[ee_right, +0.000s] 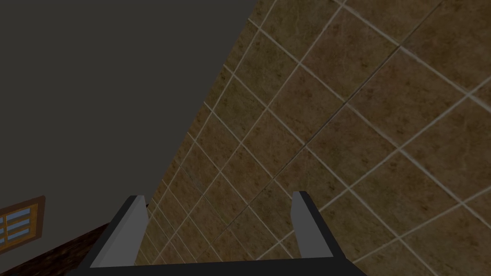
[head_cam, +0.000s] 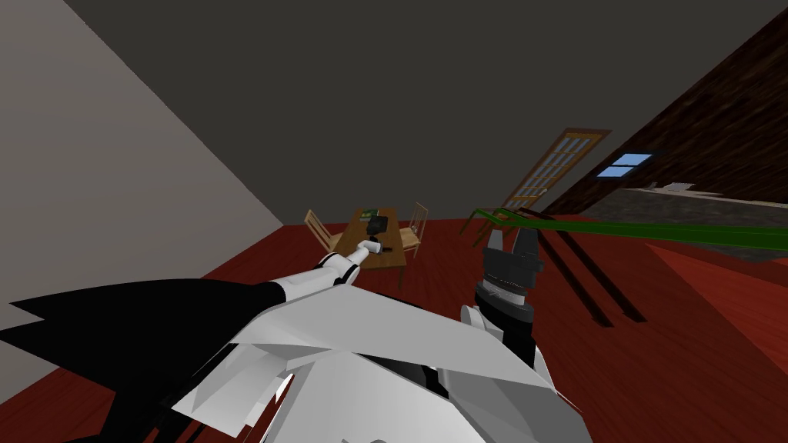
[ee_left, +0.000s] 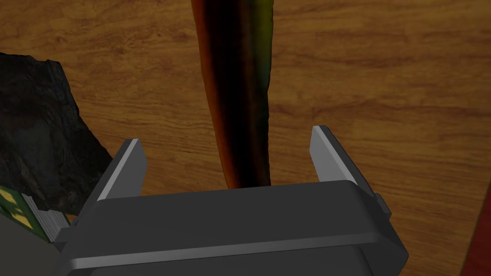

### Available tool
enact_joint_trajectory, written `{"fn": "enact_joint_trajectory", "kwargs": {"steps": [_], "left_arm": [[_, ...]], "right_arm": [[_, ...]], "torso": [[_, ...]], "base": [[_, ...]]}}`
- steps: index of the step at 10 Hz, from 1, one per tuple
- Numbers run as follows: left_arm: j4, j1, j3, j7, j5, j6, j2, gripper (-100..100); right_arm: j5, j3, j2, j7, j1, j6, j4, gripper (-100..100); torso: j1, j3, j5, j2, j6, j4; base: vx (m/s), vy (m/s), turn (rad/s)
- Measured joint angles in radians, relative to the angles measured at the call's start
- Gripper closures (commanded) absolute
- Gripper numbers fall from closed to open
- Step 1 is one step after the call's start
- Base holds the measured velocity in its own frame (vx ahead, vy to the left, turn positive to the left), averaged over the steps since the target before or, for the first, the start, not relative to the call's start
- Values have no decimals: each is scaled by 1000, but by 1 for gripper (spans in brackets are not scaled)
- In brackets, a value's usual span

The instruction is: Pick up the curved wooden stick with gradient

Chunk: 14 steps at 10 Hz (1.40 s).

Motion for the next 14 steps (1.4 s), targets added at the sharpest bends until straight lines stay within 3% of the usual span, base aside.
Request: {"fn": "enact_joint_trajectory", "kwargs": {"steps": [1,6,7,8,9,10,11,12,13,14], "left_arm": [[1,5,1,5,0,18,1,-100],[114,-38,12,1,15,26,-3,-100],[101,-26,13,9,9,47,-2,-100],[130,-40,16,6,15,48,-1,-100],[135,-42,17,4,17,45,-1,0],[134,-42,17,4,16,45,-1,-100],[181,-52,23,-8,22,15,-7,-100],[149,-26,22,-5,12,12,-8,-100],[161,-15,27,-10,12,-5,-12,-100],[165,-14,28,-13,13,-12,-13,100]], "right_arm": [[0,0,0,0,0,0,0,0],[0,0,0,0,0,0,0,0],[0,0,0,0,0,0,0,0],[0,0,0,0,0,0,0,0],[0,0,0,0,0,0,0,0],[0,0,0,0,0,0,0,0],[0,0,0,0,0,0,0,0],[0,0,0,0,0,0,0,0],[0,0,0,0,0,0,0,0],[0,0,0,0,0,0,0,0]], "torso": [[0,0,0,0,0,0],[0,-1,0,-1,0,0],[1,-2,0,-3,0,-1],[1,-1,0,-2,0,-1],[0,0,0,1,0,0],[-1,1,0,3,0,0],[-1,0,0,1,0,0],[-1,0,0,0,0,0],[-1,-1,0,-1,0,0],[-1,0,0,1,0,0]], "base": [[22,8,-6],[66,17,34],[88,34,11],[30,12,-1],[7,3,0],[59,-1,-11],[70,0,-7],[84,0,-11],[42,0,-1],[6,0,2]]}}
